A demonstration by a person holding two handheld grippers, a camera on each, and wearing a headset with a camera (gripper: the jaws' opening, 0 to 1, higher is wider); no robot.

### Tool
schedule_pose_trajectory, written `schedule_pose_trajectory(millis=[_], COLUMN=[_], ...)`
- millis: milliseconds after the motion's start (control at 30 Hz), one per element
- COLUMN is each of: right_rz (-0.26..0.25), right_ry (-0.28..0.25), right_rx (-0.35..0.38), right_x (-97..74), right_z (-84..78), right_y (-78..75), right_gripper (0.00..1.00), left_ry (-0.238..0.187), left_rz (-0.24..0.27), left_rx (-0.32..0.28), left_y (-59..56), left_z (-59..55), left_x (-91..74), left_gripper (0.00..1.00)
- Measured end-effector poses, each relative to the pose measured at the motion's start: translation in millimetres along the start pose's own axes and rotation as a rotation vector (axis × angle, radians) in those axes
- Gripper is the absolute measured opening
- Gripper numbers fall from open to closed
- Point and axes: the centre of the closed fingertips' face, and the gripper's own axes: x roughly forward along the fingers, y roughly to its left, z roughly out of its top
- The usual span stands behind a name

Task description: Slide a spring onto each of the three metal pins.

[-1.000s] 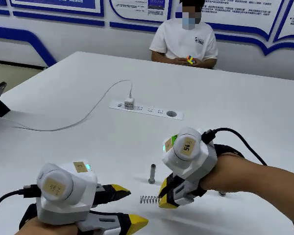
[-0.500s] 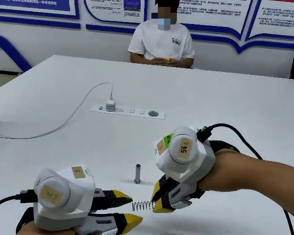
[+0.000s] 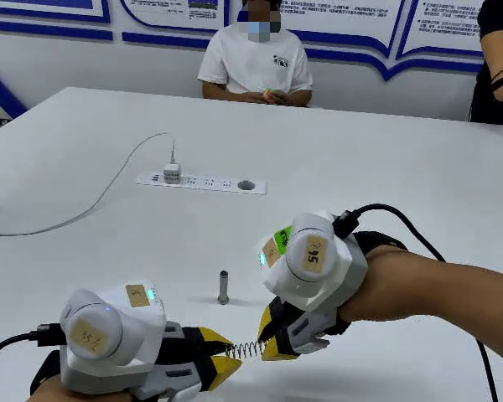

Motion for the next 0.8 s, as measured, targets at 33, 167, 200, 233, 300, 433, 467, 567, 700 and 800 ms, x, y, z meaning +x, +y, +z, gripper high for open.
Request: schedule_pose_trajectory(millis=[33, 167, 200, 233, 300, 433, 467, 567, 700, 800], right_rz=[0.000, 0.001, 0.004, 0.004, -0.001, -0.016, -0.019, -0.034, -0.052, -0.066], right_ry=[0.002, 0.004, 0.006, 0.005, 0.007, 0.011, 0.012, 0.011, 0.010, 0.010], right_rx=[-0.001, -0.003, -0.003, -0.004, -0.001, 0.009, 0.013, 0.027, 0.056, 0.070], right_x=[-0.7, -1.4, -1.2, -1.2, -1.3, -3.1, -3.8, -7.5, -12.5, -13.6], right_z=[0.1, 1.7, 2.2, 3.2, 5.0, 7.1, 7.2, 6.6, 5.2, 3.4], right_y=[1.0, 3.9, 5.5, 6.3, 7.1, 9.0, 9.4, 10.8, 12.5, 13.1], right_gripper=[0.11, 0.11, 0.11, 0.11, 0.11, 0.11, 0.11, 0.12, 0.12, 0.12], left_ry=[0.001, 0.006, 0.008, 0.009, 0.015, 0.018, 0.017, 0.018, 0.015, 0.014], left_rz=[-0.005, -0.020, -0.026, -0.031, -0.036, -0.062, -0.067, -0.092, -0.121, -0.140], left_rx=[0.004, 0.016, 0.018, 0.019, 0.029, 0.038, 0.044, 0.052, 0.065, 0.092], left_y=[-0.9, -4.1, -5.1, -5.8, -6.1, -7.8, -8.1, -10.1, -13.1, -15.4], left_z=[0.0, 0.0, -0.4, -0.7, -1.6, -1.2, -0.8, 1.7, 5.4, 7.1], left_x=[0.0, -0.9, -1.3, -1.4, -2.3, -4.6, -4.8, -4.7, -3.2, -2.9], left_gripper=[0.12, 0.12, 0.12, 0.12, 0.12, 0.12, 0.11, 0.11, 0.10, 0.10])
